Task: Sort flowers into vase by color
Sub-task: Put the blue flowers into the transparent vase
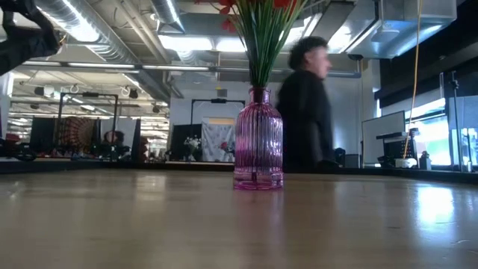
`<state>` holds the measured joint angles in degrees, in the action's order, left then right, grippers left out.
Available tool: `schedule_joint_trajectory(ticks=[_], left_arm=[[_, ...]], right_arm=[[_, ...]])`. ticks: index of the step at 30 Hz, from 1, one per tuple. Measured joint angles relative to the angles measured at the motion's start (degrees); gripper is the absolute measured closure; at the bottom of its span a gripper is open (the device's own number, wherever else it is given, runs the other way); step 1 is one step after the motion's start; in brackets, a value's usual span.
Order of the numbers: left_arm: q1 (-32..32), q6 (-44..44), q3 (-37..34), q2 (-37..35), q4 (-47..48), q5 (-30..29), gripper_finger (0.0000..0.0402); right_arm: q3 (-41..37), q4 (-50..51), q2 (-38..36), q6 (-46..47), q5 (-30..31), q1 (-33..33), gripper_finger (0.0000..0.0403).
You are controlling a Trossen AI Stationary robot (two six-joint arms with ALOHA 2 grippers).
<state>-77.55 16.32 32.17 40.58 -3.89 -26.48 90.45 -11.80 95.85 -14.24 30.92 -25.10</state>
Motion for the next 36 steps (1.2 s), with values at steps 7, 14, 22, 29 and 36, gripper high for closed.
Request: schedule_joint_trajectory(ticks=[7, 14, 22, 29, 36], left_arm=[[-3.8, 4.9, -1.2, 1.2, 0.3, -8.9, 0.0392], [-7.4, 6.5, -0.6, -1.4, 5.7, -16.6, 0.0392], [-7.6, 7.1, 6.1, -6.2, 17.5, -16.1, 0.0392], [-5.4, 19.3, 9.8, -7.0, 29.1, -16.7, 0.0392], [-4.9, 26.7, 5.7, -1.6, 22.3, -17.6, 0.0392]], right_arm=[[0.0, 0.4, 0.0, -0.3, 0.0, 0.0, 0.0078], [0.0, 1.4, 0.0, 0.6, 0.0, 0.0, 0.0078], [0.0, 1.4, 0.0, 0.5, 0.1, 0.0, 0.0078], [0.0, 2.1, 0.0, 0.3, 0.2, 0.0, 0.0078], [0.0, 4.2, 0.0, 0.4, 2.7, 0.0, 0.0078]])
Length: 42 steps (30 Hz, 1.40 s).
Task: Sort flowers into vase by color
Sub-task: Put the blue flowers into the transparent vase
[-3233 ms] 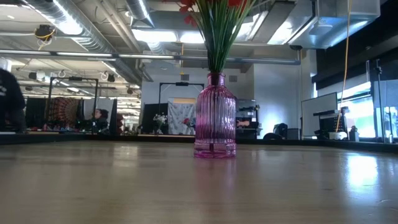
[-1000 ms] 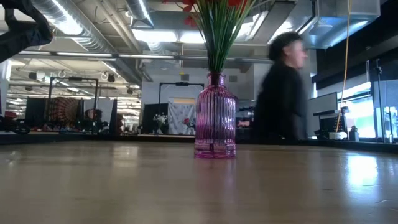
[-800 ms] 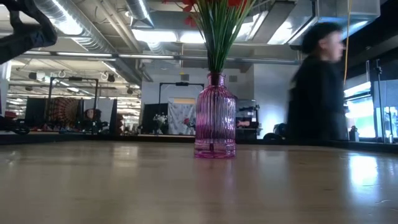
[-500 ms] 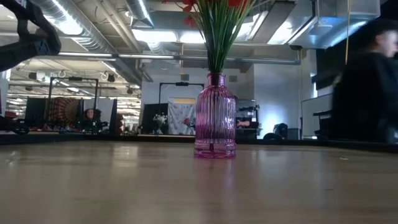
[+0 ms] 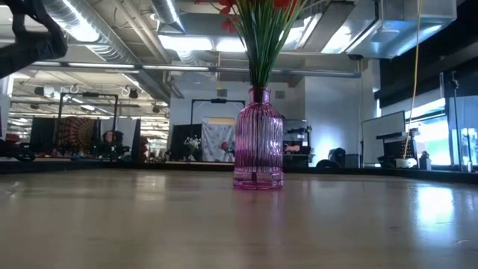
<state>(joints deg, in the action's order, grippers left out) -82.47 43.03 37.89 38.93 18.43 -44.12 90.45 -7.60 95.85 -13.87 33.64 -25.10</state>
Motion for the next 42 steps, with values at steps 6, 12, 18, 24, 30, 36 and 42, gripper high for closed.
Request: schedule_joint_trajectory(ticks=[6, 12, 18, 24, 30, 36, 42], left_arm=[[0.0, -1.4, -0.5, 3.9, -7.1, -2.1, 0.0392], [0.0, -0.7, -0.5, 3.8, -8.4, 0.5, 0.0392], [-1.2, 3.4, -0.5, 4.1, -4.7, 0.1, 0.0392], [-1.3, 5.6, -0.4, 6.3, -4.4, 0.0, 0.0392], [-2.3, 7.0, -0.4, 10.5, -3.7, -1.2, 0.0392], [-4.3, 5.5, -0.4, 13.2, -5.0, -5.2, 0.0392], [-6.0, -5.2, -0.4, 13.6, -14.8, -2.1, 0.0392]], right_arm=[[0.0, 0.2, 0.0, 0.0, 0.1, 0.0, 0.0078], [0.0, 0.6, 0.0, 0.1, 0.1, 0.0, 0.0078], [0.0, 1.8, 0.0, 0.8, 0.1, 0.0, 0.0078], [0.0, 1.9, 0.0, 1.6, 0.1, 0.0, 0.0078], [0.0, 2.1, 0.0, 1.6, 0.5, 0.0, 0.0078], [0.0, 2.1, 0.0, 1.8, 1.5, 0.0, 0.0078], [0.0, 1.7, 0.0, 1.8, 1.8, 0.0, 0.0078]])
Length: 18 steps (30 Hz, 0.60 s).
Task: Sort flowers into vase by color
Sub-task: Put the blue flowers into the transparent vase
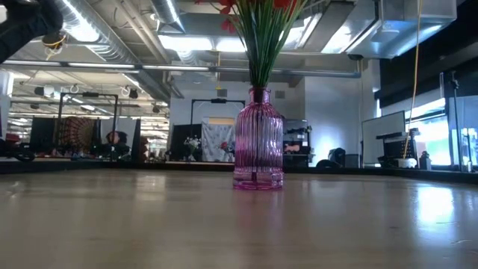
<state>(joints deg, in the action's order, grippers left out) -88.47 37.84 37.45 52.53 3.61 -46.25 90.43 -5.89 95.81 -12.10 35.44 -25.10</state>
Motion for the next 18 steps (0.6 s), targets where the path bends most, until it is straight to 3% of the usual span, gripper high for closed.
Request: schedule_joint_trajectory(ticks=[9, 18], left_arm=[[-4.0, -5.0, 0.0, 2.0, -1.9, -2.7, 0.0392], [-4.2, -4.3, 0.0, 8.2, -2.4, -2.7, 0.0392]], right_arm=[[0.0, 0.6, 0.0, 0.1, 0.0, 0.0, 0.0078], [0.0, 1.6, 0.0, 1.3, 0.0, 0.0, 0.0078]])
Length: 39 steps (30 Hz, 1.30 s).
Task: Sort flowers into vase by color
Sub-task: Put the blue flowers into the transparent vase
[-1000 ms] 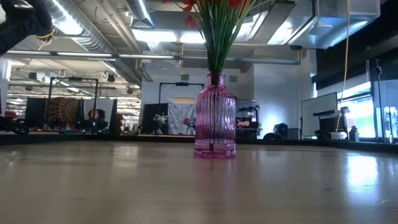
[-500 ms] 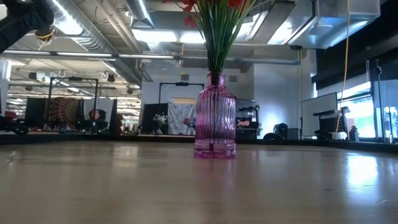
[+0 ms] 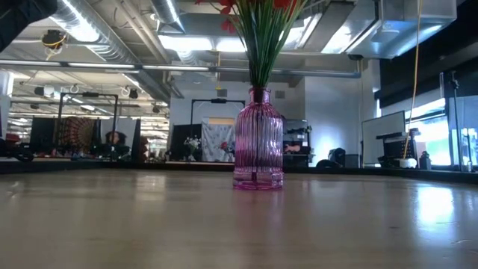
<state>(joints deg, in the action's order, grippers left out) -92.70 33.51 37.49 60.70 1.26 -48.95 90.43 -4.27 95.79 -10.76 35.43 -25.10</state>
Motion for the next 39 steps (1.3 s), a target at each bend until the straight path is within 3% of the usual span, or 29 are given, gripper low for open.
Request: schedule_joint_trajectory(ticks=[5, 9, 21, 31, 39], left_arm=[[-0.3, 1.8, -1.4, 1.9, 0.1, 0.0, 0.0392], [-0.6, 4.0, -4.8, 1.5, -0.9, -3.5, 0.0392], [-0.6, 2.7, -7.4, 1.5, -2.6, -6.9, 0.0390], [-0.4, 13.9, -7.5, 0.3, 6.1, -8.9, 0.0320], [0.2, 15.5, -7.7, -9.2, 6.2, -2.2, 0.0277]], right_arm=[[0.0, 0.1, 0.0, 0.0, 0.0, 0.0, 0.0078], [0.0, 0.2, 0.0, 0.2, 0.0, 0.0, 0.0078], [0.0, 0.8, 0.0, 0.3, 0.1, 0.0, 0.0078], [0.0, 1.6, 0.0, 1.7, -0.4, 0.0, 0.0078], [0.0, 3.1, 0.0, 1.7, -2.0, 0.0, 0.0078]])
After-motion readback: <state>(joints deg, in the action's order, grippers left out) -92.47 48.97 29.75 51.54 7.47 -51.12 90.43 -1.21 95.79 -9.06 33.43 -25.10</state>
